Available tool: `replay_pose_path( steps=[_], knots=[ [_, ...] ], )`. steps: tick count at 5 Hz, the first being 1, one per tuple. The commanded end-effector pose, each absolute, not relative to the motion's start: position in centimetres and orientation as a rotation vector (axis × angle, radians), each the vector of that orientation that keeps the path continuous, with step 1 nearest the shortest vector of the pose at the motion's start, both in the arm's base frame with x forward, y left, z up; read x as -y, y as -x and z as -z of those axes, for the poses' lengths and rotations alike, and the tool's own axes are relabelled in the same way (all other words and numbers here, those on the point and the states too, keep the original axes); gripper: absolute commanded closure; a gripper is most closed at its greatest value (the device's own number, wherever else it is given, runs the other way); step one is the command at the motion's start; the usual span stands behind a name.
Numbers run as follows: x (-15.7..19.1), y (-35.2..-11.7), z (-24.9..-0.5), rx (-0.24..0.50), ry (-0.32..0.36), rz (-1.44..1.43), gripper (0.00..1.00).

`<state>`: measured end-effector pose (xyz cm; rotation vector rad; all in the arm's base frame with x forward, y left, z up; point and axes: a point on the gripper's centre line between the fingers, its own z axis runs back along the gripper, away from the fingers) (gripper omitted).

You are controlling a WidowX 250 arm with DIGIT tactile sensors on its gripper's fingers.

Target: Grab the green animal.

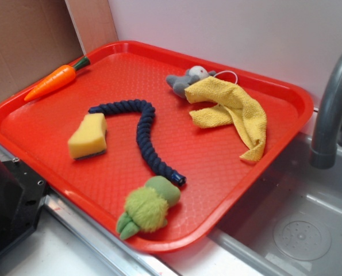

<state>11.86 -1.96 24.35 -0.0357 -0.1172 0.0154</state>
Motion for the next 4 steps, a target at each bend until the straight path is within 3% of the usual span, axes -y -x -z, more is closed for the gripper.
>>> replay_pose_path(
  steps=[1, 2, 3, 4],
  knots=[
    [2.0, -11.9, -24.4, 0.117, 0.036, -0.015, 0.0],
    [5.9, -13.6, -21.1, 0.128, 0.136, -0.081, 0.0],
    [10.2, -16.0, -18.3, 0.14, 0.161, -0.17, 0.0],
    [13.7, -16.3, -15.7, 0.061, 0.22, -0.235, 0.0]
  ],
)
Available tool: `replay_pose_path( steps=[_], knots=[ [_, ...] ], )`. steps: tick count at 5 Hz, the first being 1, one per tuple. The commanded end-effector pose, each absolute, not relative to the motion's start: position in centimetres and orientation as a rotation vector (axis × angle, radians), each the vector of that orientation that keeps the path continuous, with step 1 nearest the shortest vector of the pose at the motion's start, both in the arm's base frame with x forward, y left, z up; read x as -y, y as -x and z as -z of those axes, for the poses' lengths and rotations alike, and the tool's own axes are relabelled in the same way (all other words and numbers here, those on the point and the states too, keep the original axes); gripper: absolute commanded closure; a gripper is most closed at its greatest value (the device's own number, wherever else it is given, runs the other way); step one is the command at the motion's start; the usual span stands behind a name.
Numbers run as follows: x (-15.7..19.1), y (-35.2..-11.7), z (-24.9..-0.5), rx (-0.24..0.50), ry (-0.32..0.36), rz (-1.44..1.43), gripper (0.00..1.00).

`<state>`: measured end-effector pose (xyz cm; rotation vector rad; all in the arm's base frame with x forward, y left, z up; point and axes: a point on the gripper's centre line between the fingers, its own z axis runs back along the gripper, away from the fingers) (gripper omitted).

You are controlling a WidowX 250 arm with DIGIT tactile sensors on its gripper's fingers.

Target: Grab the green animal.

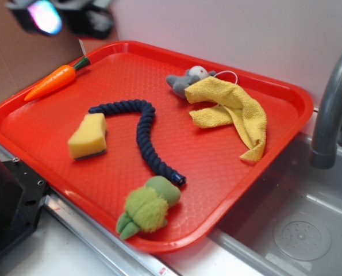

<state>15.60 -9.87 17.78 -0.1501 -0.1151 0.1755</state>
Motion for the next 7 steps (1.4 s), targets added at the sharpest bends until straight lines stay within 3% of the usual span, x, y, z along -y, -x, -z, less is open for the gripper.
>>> replay_pose_path(
  steps=[1, 2, 3, 4, 5, 7],
  knots=[
    [16.0, -15.8, -13.4, -0.046, 0.246, -0.224, 0.0],
    [16.4, -14.7, -11.1, -0.135, 0.197, -0.214, 0.0],
    [14.8, -15.5, -8.0, -0.118, 0.152, -0.153, 0.0],
    [14.8, -17.0, -7.1, -0.085, 0.145, -0.084, 0.0],
    [16.3, -18.3, -7.9, -0.052, 0.174, -0.015, 0.0],
    [16.5, -18.7, -6.6, -0.062, 0.208, -0.006, 0.0]
  ],
)
